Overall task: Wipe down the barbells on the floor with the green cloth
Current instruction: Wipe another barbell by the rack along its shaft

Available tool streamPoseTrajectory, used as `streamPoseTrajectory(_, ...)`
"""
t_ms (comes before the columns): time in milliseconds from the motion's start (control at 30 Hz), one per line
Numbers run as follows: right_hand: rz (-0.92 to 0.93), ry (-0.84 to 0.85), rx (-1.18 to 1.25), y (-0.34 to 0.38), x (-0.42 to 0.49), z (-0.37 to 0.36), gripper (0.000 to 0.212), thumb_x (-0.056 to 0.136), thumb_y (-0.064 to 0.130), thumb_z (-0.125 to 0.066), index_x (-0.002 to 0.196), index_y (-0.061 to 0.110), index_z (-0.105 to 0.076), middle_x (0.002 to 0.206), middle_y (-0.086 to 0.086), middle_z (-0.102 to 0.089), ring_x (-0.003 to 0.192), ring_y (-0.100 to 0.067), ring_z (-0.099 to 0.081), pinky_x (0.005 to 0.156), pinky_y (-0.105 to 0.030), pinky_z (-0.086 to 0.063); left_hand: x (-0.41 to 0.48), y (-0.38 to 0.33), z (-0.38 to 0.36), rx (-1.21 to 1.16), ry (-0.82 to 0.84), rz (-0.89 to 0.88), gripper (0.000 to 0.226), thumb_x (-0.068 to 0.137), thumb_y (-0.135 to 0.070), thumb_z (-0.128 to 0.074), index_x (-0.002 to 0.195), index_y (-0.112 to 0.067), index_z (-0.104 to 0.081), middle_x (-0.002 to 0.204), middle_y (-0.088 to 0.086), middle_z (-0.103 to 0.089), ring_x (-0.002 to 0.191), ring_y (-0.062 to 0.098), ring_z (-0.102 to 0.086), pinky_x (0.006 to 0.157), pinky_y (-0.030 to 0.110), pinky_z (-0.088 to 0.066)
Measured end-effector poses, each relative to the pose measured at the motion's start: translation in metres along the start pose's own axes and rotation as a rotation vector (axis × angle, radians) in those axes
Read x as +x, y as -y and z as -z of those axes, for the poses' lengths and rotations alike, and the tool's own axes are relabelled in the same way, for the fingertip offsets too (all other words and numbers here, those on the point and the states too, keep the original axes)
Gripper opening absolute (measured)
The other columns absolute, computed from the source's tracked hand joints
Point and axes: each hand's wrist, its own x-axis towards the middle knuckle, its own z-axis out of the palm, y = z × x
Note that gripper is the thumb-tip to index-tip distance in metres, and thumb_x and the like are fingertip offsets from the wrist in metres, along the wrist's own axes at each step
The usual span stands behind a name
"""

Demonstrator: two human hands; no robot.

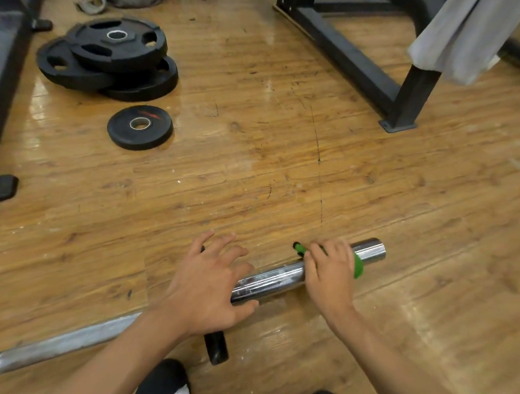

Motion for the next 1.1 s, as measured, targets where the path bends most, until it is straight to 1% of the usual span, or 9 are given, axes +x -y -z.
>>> streamPoseTrajectory(67,0.343,0.134,0.004,0.012,-0.013,0.002,0.037,0.107,0.037,-0.04,0.128,0.024,-0.068,0.125,0.002,-0.066,0.118,-0.019,-0.055,0.117,-0.043,-0.031,0.0,-0.001,0.001,-0.002,0.007,0.007,0.061,0.08,-0.076,-0.051,0.115,-0.035,-0.078,0.131,-0.005,-0.071,0.138,0.028,-0.055,0.116,0.056,-0.026)
streamPoseTrajectory(133,0.46,0.224,-0.055,-0.009,-0.002,0.015,0.046,0.11,0.049,-0.03,0.136,0.03,-0.063,0.133,0.003,-0.064,0.123,-0.016,-0.055,0.114,-0.036,-0.03,-0.002,-0.002,0.002,-0.003,0.014,0.007,0.061,0.08,-0.076,-0.051,0.116,-0.034,-0.077,0.132,-0.005,-0.07,0.139,0.028,-0.054,0.117,0.056,-0.023)
streamPoseTrajectory(300,-0.029,0.052,-0.036,-0.086,0.016,0.032,0.054,0.107,0.047,-0.03,0.13,0.017,-0.069,0.131,-0.007,-0.065,0.127,-0.036,-0.057,0.109,-0.051,-0.039,-0.005,-0.007,0.002,0.002,0.008,0.012,0.059,0.08,-0.074,-0.052,0.114,-0.034,-0.077,0.131,-0.006,-0.07,0.139,0.028,-0.053,0.118,0.054,-0.021)
streamPoseTrajectory(400,-0.2,-0.098,-0.038,-0.056,0.011,0.019,0.05,0.103,0.034,-0.035,0.122,0.006,-0.072,0.132,-0.017,-0.065,0.133,-0.041,-0.052,0.118,-0.056,-0.031,-0.005,-0.007,0.002,-0.018,-0.011,-0.004,0.058,0.081,-0.073,-0.052,0.114,-0.033,-0.078,0.13,-0.007,-0.07,0.138,0.026,-0.054,0.118,0.052,-0.022)
streamPoseTrajectory(533,0.263,0.001,-0.022,0.006,-0.031,-0.006,0.04,0.106,0.028,-0.043,0.133,0.01,-0.066,0.142,-0.014,-0.058,0.141,-0.034,-0.046,0.123,-0.051,-0.026,0.001,0.009,-0.002,-0.053,0.004,-0.049,0.058,0.081,-0.068,-0.052,0.119,-0.032,-0.075,0.136,-0.003,-0.067,0.14,0.027,-0.051,0.118,0.047,-0.024)
streamPoseTrajectory(633,0.529,0.07,-0.121,-0.028,-0.007,0.001,0.044,0.11,0.037,-0.041,0.14,0.013,-0.061,0.146,-0.015,-0.055,0.139,-0.036,-0.048,0.119,-0.048,-0.034,0.01,0.028,0.003,-0.098,0.027,-0.034,0.058,0.083,-0.064,-0.05,0.123,-0.029,-0.073,0.143,0.003,-0.061,0.145,0.032,-0.045,0.119,0.043,-0.018)
streamPoseTrajectory(733,0.265,-0.033,-0.104,-0.062,0.026,0.005,0.049,0.111,0.038,-0.034,0.135,0.008,-0.064,0.133,-0.016,-0.061,0.126,-0.041,-0.056,0.112,-0.051,-0.039,0.005,0.018,0.008,-0.095,-0.075,0.042,0.052,0.088,-0.055,-0.051,0.116,-0.019,-0.075,0.14,0.009,-0.061,0.14,0.035,-0.049,0.122,0.051,-0.023)
streamPoseTrajectory(900,-0.203,-0.305,-0.008,-0.03,0.032,-0.017,0.037,0.104,0.023,-0.043,0.123,0.001,-0.067,0.135,-0.021,-0.061,0.138,-0.04,-0.047,0.119,-0.057,-0.03,-0.009,-0.012,-0.005,0.024,-0.145,0.11,0.043,0.084,-0.053,-0.059,0.1,-0.016,-0.075,0.136,0.01,-0.065,0.138,0.036,-0.051,0.121,0.058,-0.029)
streamPoseTrajectory(1100,0.53,-0.083,-0.02,-0.009,0.016,-0.036,0.038,0.111,0.032,-0.039,0.141,0.014,-0.053,0.153,-0.017,-0.051,0.147,-0.035,-0.04,0.125,-0.048,-0.023,0.014,0.025,-0.001,0.04,-0.16,0.076,0.045,0.083,-0.055,-0.056,0.101,-0.018,-0.075,0.137,0.01,-0.063,0.143,0.036,-0.045,0.119,0.054,-0.027)
